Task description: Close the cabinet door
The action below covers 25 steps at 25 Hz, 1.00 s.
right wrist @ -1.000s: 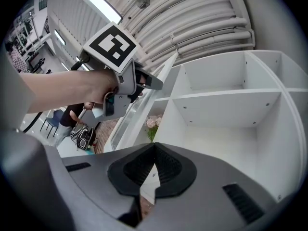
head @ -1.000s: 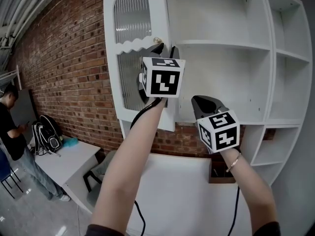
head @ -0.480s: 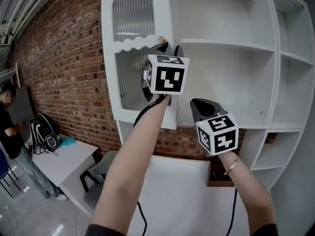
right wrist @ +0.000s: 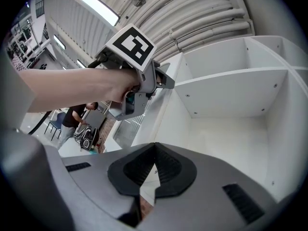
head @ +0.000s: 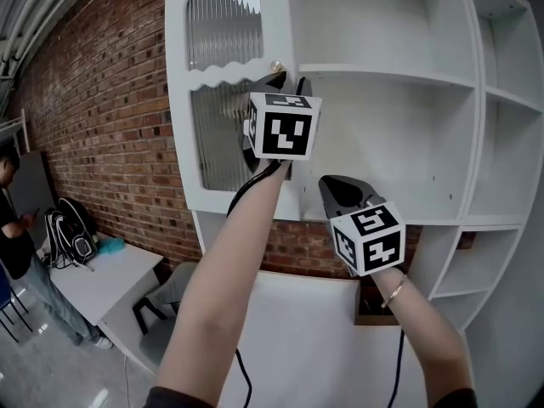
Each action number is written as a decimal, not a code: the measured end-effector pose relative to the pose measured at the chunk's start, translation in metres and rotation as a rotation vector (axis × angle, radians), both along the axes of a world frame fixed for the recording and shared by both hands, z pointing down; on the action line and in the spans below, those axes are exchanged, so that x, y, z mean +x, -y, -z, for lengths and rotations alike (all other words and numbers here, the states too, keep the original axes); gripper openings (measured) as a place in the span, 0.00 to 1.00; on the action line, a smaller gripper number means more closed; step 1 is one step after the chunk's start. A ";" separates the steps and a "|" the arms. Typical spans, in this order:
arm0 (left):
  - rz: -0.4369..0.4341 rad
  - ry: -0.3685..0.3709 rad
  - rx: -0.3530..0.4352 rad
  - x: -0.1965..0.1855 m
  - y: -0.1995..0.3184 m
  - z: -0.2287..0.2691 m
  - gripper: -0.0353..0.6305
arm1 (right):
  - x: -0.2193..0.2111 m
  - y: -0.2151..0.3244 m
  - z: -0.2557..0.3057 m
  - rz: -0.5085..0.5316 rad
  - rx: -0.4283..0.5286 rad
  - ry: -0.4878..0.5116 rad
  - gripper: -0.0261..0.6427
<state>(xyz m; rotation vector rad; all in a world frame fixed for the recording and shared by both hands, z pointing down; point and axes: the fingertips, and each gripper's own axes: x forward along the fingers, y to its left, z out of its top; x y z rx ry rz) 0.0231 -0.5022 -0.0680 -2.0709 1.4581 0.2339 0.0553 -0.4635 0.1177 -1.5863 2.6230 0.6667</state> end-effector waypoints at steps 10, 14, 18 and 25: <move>-0.012 0.022 0.022 -0.001 -0.001 0.002 0.22 | 0.002 0.002 -0.001 0.000 -0.012 0.004 0.04; -0.026 0.070 0.002 0.002 -0.002 0.000 0.21 | 0.001 -0.003 -0.001 0.002 -0.009 0.005 0.04; -0.039 0.048 -0.012 -0.007 -0.014 -0.012 0.21 | -0.002 -0.010 -0.004 0.013 -0.009 0.005 0.04; -0.105 0.050 -0.077 -0.014 -0.034 -0.063 0.21 | -0.005 -0.020 -0.025 0.031 -0.054 0.024 0.04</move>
